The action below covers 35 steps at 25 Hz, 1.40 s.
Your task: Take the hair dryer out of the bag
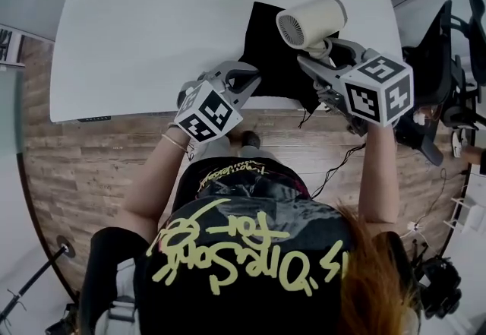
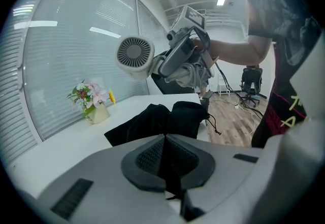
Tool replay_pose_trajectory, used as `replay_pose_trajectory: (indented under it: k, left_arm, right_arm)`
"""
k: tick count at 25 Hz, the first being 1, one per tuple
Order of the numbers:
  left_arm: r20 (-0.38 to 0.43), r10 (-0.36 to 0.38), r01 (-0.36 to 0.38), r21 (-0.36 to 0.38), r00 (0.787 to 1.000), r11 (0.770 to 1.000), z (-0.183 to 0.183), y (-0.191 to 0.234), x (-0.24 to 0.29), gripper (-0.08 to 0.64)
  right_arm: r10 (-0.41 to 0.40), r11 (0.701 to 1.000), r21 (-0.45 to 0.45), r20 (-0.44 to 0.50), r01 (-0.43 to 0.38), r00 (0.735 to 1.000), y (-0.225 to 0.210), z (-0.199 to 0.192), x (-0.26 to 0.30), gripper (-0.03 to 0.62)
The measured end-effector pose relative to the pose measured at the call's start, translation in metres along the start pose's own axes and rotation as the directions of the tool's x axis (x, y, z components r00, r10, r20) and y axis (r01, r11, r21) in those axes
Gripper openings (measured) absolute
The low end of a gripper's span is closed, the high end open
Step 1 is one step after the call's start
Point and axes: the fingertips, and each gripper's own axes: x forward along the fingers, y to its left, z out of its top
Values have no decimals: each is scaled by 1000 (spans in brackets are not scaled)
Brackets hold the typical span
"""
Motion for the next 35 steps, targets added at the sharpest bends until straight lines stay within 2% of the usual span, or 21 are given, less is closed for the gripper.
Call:
replay_pose_trajectory:
  k: [11,31,35]
  left_arm:
    - [1,-49,49,-2,999,999,-6,-3,-2,2]
    - [-6,-81,81,-7,997,997,-13,2,-1,3]
    - [12,-100,101,-44,995,994,-11,4,0,2]
  right_arm:
    - [-17,999,31,-68,19,998,-18,-3,64,199]
    - [-103,995,-18,-221,101,970,-36,-34,120,199]
    - [-107,994,-21,-243,105,964,-38,-41,126,199]
